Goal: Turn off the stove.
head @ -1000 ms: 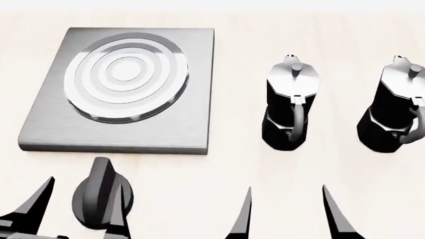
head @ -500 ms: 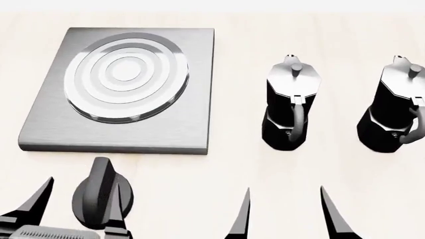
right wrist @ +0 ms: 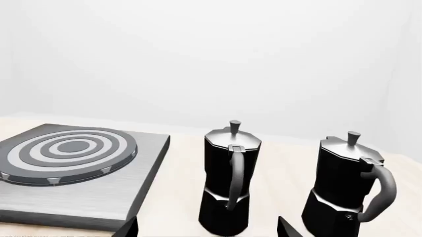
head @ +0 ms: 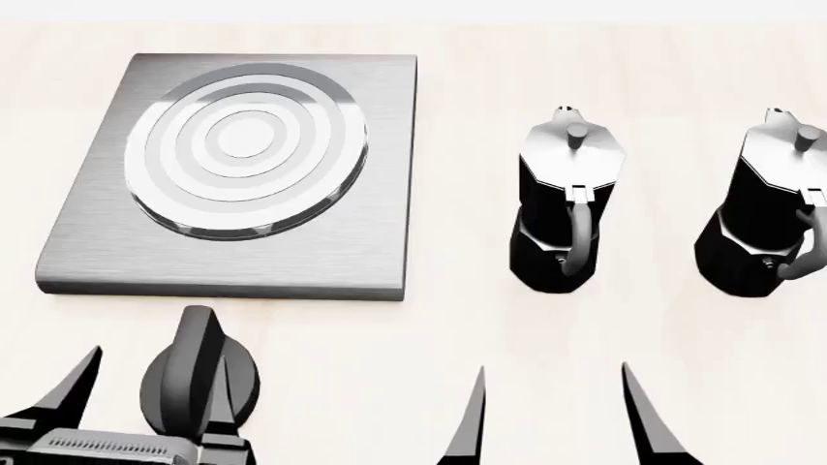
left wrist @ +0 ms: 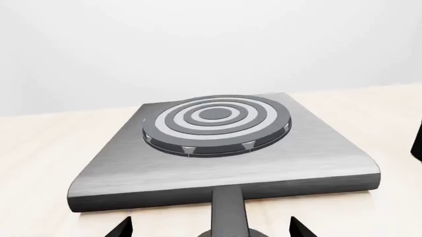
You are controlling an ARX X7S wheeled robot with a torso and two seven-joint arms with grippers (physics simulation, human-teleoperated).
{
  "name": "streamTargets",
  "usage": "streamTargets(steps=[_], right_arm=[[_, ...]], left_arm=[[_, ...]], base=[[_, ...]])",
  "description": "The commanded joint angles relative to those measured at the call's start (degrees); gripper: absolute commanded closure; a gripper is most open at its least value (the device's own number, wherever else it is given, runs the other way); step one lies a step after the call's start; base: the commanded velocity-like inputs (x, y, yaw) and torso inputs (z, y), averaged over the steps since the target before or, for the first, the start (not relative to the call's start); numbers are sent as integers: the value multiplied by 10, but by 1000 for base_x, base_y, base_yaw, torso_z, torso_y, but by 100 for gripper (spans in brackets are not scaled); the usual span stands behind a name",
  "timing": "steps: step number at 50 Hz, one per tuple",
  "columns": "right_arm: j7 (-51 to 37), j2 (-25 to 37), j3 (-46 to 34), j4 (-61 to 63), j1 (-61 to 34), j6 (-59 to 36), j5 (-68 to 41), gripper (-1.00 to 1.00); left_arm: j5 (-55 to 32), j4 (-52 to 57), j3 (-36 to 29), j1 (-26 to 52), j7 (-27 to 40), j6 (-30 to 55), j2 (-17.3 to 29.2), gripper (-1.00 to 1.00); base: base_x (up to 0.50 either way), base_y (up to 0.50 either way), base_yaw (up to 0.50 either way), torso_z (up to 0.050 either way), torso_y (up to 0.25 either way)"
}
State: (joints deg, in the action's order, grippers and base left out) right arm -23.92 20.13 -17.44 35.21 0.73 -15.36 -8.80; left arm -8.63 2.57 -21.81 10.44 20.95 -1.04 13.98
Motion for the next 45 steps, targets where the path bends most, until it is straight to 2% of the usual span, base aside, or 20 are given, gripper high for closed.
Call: streamTargets(steps=[1, 45], right_arm=[[0, 1, -2, -1, -1, 0, -2, -100], [-6, 9, -6, 2, -1, 2, -6, -100]], left_arm=[[0, -29, -2, 13, 0, -4, -3, -100], [-6, -99, 1, 32, 11, -24, -2, -100]], base=[[0, 0, 0, 0, 0], [0, 0, 0, 0, 0]])
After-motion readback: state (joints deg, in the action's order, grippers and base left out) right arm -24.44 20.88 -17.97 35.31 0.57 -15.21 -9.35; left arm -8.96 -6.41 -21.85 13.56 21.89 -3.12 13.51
